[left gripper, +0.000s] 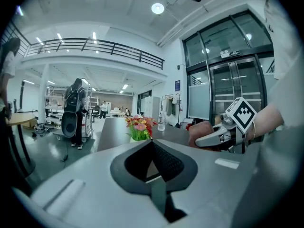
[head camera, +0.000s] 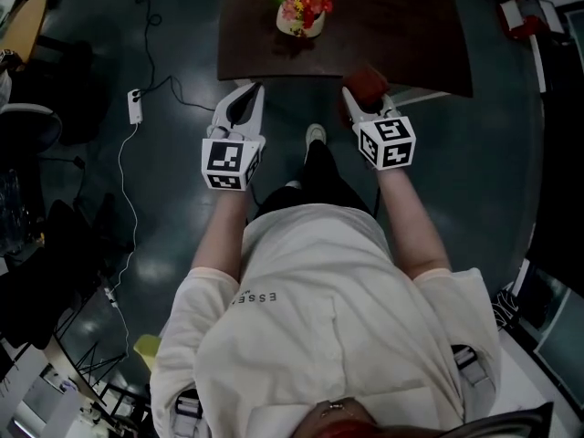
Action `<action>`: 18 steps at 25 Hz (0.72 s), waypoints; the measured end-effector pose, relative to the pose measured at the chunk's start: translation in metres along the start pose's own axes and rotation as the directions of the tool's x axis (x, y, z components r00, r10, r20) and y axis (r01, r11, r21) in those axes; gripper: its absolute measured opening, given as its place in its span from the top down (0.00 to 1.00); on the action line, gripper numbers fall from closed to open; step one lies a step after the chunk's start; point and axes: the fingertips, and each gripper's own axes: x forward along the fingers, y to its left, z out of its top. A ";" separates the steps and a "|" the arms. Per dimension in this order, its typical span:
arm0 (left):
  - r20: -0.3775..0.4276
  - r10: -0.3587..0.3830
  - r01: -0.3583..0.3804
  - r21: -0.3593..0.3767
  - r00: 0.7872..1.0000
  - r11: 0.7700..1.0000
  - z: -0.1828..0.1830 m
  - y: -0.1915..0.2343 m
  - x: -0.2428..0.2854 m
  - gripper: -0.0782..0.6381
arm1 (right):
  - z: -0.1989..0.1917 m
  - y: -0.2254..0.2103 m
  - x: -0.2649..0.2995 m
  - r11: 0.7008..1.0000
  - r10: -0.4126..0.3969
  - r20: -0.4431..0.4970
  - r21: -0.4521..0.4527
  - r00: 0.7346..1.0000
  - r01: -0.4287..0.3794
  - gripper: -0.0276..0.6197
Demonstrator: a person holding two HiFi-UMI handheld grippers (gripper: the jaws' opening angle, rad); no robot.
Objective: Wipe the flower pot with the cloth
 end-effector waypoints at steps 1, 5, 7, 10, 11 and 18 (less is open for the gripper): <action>0.009 -0.004 0.004 0.000 1.000 1.000 0.001 -0.002 -0.011 0.87 | -0.003 0.009 -0.007 1.000 -0.007 0.004 -0.004 1.000 0.007 0.88; 0.028 -0.016 0.016 0.008 0.999 1.000 -0.001 -0.014 -0.050 0.87 | -0.018 0.042 -0.033 0.999 -0.028 0.014 -0.019 1.000 0.028 0.88; 0.035 -0.012 0.011 0.028 0.999 1.000 -0.004 -0.018 -0.063 0.87 | -0.022 0.053 -0.044 0.999 -0.039 0.020 -0.033 0.999 0.040 0.88; 0.050 0.002 -0.005 0.051 0.999 0.999 -0.004 -0.022 -0.077 0.87 | -0.027 0.061 -0.057 0.997 -0.064 0.025 -0.041 0.998 0.065 0.88; 0.055 0.000 -0.003 0.047 0.998 0.999 -0.003 -0.023 -0.080 0.87 | -0.027 0.063 -0.061 0.997 -0.068 0.029 -0.045 0.997 0.070 0.88; 0.099 -0.012 0.007 0.051 0.995 0.999 0.003 -0.026 -0.093 0.87 | -0.025 0.079 -0.072 0.993 -0.055 0.049 -0.105 0.997 0.060 0.89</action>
